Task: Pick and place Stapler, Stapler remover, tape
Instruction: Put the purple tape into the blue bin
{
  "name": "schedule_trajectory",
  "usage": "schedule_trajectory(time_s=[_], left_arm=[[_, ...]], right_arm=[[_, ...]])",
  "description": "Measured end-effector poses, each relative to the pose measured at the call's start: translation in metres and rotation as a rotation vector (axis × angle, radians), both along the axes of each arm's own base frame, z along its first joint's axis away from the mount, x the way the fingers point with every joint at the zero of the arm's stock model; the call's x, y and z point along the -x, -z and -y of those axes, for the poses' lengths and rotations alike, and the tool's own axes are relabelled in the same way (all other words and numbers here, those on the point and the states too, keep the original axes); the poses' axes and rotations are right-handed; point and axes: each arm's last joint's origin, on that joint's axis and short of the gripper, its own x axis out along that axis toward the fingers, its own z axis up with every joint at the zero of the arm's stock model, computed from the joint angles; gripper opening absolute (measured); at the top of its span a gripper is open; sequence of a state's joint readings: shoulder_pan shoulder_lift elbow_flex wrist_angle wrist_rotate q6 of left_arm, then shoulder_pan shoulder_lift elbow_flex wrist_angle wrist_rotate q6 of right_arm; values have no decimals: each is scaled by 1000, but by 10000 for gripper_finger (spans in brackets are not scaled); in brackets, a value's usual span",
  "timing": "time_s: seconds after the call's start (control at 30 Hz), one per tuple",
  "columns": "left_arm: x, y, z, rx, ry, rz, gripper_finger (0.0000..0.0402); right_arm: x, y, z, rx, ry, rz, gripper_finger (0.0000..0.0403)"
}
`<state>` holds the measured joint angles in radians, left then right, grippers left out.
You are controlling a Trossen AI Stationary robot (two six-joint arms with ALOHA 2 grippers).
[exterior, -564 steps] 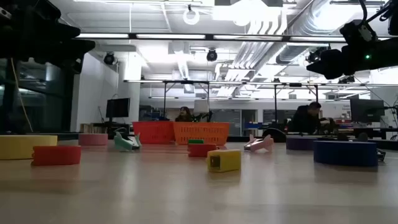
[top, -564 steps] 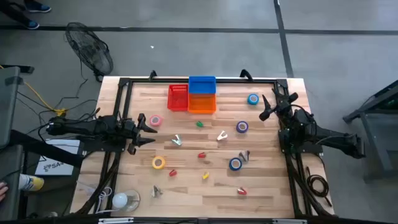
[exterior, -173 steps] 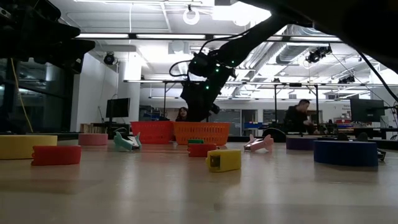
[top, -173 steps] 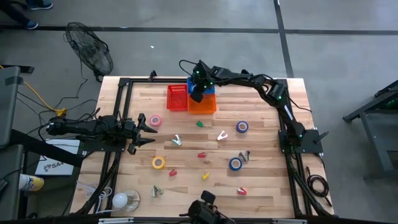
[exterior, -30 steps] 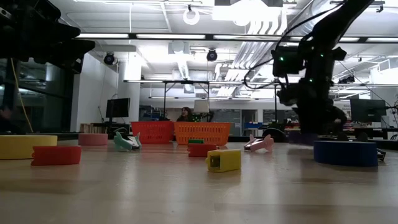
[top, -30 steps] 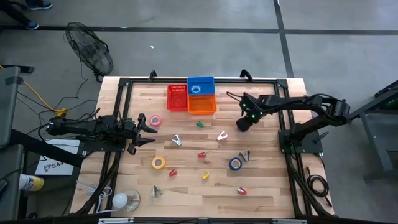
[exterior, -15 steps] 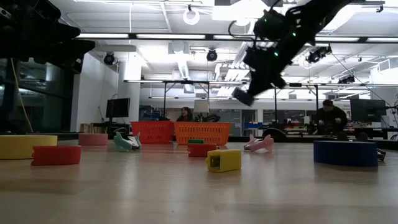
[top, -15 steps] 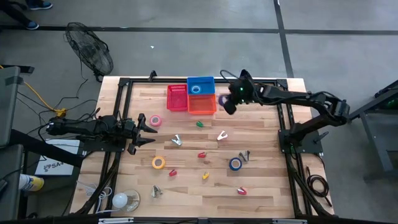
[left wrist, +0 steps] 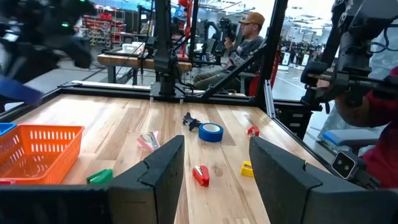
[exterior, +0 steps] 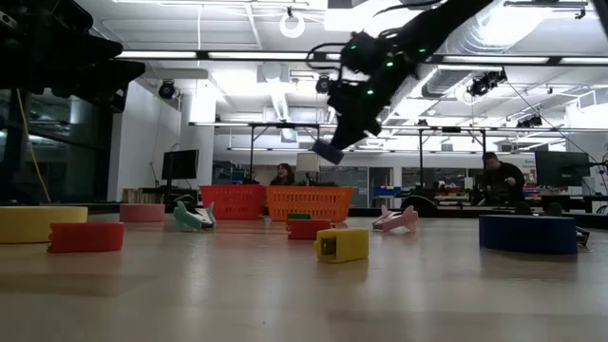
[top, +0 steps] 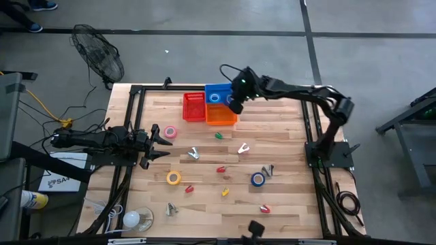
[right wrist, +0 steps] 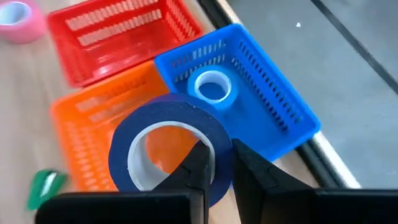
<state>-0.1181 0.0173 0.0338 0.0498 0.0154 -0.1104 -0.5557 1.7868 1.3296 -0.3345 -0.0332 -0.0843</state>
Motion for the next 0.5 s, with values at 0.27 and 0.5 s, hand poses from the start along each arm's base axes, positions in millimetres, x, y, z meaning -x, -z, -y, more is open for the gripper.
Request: schedule_trajectory(time_s=[0.27,0.5], left_arm=[[0,0,0,0,0,0,179],[0,0,0,0,0,0,179]], right_arm=[[-32,-2,42,35,-34,-85,38],[-41,11,73,14,5,-117,41]])
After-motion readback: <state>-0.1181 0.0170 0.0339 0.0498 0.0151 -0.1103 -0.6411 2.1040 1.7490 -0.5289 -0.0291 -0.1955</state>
